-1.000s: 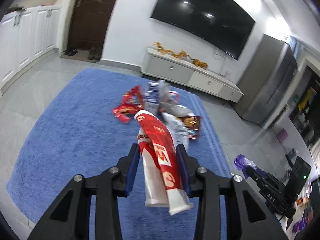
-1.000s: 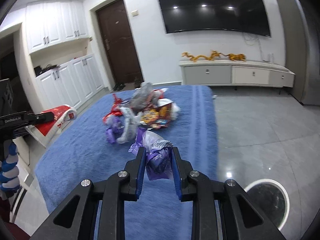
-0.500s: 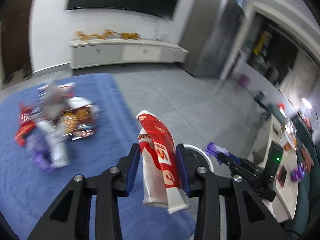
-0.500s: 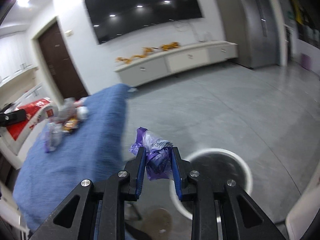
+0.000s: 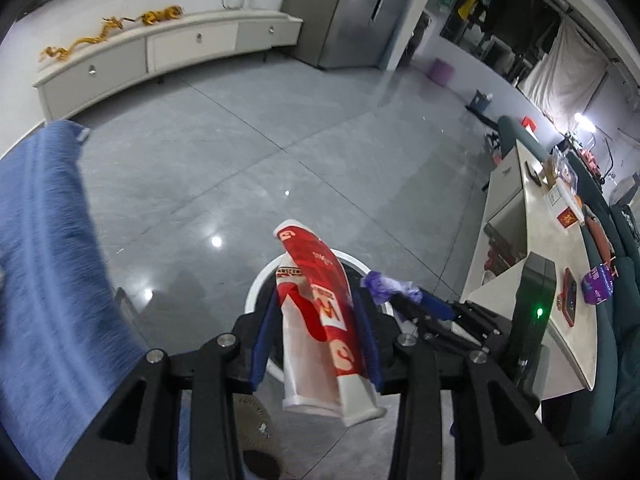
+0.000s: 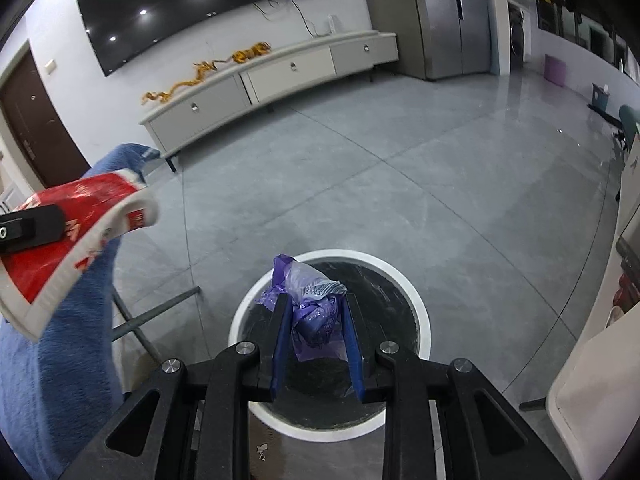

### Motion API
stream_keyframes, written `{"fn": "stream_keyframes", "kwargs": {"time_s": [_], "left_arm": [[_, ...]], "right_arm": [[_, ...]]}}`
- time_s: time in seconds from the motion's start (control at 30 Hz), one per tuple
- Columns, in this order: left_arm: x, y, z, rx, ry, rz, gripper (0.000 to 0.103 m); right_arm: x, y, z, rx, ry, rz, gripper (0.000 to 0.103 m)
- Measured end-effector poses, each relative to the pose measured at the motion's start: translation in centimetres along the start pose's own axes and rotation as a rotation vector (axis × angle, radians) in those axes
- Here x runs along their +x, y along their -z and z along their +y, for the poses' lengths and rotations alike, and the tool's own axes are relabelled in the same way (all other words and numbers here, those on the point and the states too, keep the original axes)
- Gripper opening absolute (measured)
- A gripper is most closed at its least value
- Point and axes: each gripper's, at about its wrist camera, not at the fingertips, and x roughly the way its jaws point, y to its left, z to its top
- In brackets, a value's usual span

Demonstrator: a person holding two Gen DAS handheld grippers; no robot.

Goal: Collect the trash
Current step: 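Carry both items over the bin and open both tools to drop them, then move both open tools back to the trash pile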

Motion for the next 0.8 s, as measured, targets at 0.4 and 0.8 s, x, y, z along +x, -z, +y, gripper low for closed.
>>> {"fn": "stream_keyframes", "kwargs": {"time_s": [0.4,0.8], "left_arm": [[5.9,-1.5,0.9,-0.061,0.084,0.096,0.059],[-3.3,1.2,1.9,0.024,-0.172,-0.151,0.059]], "right_arm": [[3.1,-0.5,-0.8,0.016,0.085,0.071,0.051],[-2.1,-2.0,1.9,-0.006,0.057,-0.020,0.051]]}}
